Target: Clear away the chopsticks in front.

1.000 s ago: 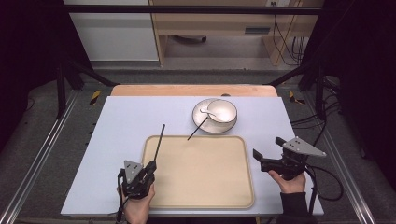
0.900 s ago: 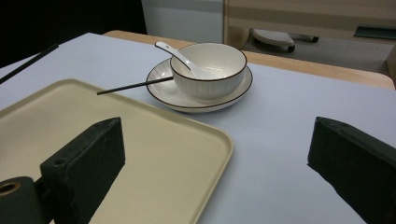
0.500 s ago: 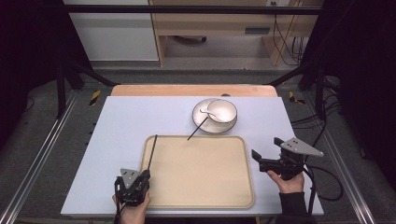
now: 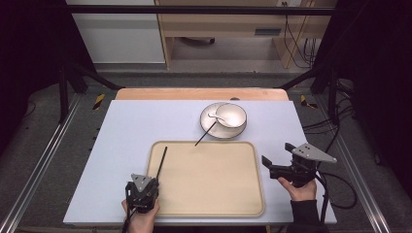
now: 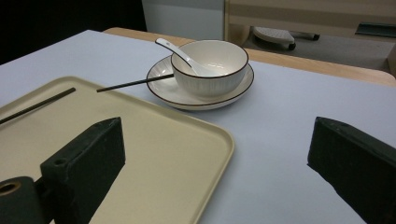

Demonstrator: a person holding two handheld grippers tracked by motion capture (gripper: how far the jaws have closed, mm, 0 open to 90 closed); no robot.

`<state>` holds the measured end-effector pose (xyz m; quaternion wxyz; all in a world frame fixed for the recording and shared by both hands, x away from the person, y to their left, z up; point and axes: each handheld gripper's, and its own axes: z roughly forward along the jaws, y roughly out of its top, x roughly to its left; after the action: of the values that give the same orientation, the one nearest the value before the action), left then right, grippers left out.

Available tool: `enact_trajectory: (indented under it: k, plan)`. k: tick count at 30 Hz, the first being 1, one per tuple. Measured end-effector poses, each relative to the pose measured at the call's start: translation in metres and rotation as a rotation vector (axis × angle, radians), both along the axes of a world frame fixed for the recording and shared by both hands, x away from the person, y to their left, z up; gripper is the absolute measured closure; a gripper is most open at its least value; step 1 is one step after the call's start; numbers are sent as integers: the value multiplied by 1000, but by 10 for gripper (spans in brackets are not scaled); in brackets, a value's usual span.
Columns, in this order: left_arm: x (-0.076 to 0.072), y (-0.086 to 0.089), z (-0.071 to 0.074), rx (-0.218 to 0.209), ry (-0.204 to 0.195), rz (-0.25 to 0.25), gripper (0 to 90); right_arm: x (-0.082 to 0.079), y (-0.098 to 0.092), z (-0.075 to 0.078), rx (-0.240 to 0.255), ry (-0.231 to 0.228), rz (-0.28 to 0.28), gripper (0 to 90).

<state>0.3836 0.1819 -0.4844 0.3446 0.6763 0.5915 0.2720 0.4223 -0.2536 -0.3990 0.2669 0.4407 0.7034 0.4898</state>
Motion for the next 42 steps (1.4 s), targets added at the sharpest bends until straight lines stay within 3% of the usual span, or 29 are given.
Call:
enact_trajectory:
  k: [2, 6, 11, 15, 19, 27, 32, 42]
  plan:
    - [1, 0, 1, 7, 3, 0, 820, 0, 0, 0, 1, 1, 0, 41]
    - [1, 1, 5, -18, -1, -6, 789, 0, 0, 0, 1, 0, 0, 41]
    - [5, 3, 24, -44, -64, -44, 716, 0, -1, 0, -1, -2, 1, 41]
    - [13, 2, 44, -69, -127, -105, 649, 0, -2, 0, 6, -3, -1, 41]
    - [26, -6, 60, -61, -171, -177, 570, 0, -2, 0, 7, -2, -2, 41]
    - [56, -27, 81, -63, -231, -304, 442, 0, -2, 1, 7, -8, -2, 41]
    - [76, -41, 88, -18, -248, -353, 371, 0, -2, 0, 9, -7, -3, 41]
    - [115, -66, 90, -27, -224, -430, 258, 0, -3, 1, 15, -8, -1, 42]
